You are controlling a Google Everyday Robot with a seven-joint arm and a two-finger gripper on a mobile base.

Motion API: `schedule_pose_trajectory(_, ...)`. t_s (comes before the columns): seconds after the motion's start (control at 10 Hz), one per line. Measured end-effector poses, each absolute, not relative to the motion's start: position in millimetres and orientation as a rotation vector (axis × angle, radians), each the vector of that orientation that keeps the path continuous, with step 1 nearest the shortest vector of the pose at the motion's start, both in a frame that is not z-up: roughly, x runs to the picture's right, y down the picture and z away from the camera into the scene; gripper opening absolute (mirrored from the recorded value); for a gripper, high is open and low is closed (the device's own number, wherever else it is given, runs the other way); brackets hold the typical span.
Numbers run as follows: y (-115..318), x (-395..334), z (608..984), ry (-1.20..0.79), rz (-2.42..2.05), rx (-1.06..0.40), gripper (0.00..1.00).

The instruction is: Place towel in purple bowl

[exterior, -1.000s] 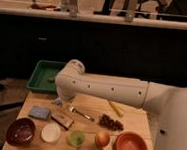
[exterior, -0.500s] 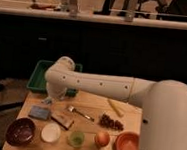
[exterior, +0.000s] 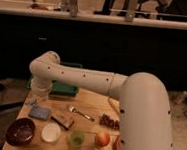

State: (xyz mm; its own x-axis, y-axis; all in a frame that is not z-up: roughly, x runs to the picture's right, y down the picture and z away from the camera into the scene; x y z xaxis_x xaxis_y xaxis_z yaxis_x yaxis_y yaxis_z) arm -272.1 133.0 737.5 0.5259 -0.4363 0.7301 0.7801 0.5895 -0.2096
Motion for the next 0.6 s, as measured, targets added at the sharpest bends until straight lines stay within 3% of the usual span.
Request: schedule_pose_trajectory(0.6,173.0,-280.1,700.0,-0.77,-0.827,-0.67,0.0)
